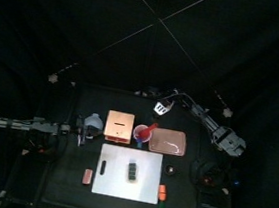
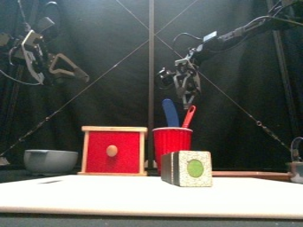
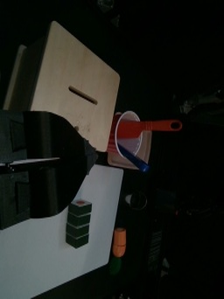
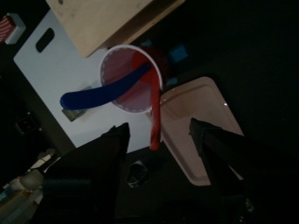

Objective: Place sushi on board then cut the sushi with the knife then place the pieces on the plate
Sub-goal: Pick knife at handle with right hand

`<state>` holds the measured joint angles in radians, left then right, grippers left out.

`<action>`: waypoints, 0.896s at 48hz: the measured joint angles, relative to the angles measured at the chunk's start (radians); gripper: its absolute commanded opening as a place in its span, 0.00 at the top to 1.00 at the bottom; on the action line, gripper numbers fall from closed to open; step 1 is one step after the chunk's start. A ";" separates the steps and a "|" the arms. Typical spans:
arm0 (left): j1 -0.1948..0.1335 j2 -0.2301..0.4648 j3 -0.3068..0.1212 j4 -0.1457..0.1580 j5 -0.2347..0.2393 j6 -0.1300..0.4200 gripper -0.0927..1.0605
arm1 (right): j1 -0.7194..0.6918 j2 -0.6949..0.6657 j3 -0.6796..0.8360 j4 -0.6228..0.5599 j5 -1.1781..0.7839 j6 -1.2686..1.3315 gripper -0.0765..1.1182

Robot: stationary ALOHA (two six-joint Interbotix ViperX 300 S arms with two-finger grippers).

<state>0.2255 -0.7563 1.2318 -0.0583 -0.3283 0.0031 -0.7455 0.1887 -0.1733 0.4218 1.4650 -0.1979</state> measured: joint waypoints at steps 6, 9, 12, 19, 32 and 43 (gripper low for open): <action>0.000 -0.002 0.000 -0.005 -0.002 -0.002 0.95 | 0.002 0.049 -0.038 0.006 0.015 -0.002 0.19; 0.000 0.000 0.000 -0.003 -0.002 0.000 0.95 | 0.003 0.063 -0.041 0.009 0.018 -0.002 0.19; 0.000 0.000 0.000 -0.005 0.000 -0.002 0.95 | 0.008 0.074 -0.041 0.009 0.021 -0.002 0.19; 0.000 -0.002 0.000 -0.005 -0.002 0.000 0.95 | 0.020 0.077 -0.028 -0.002 0.023 0.002 0.19; 0.002 0.000 0.005 -0.005 0.000 0.000 0.95 | 0.034 0.078 0.061 -0.009 0.025 0.003 0.19; 0.002 0.000 0.006 -0.005 -0.002 0.000 0.95 | 0.046 0.078 0.086 -0.017 0.023 0.005 0.20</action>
<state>0.2270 -0.7563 1.2379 -0.0629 -0.3298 0.0031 -0.6995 0.2669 -0.0874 0.4050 1.4880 -0.1933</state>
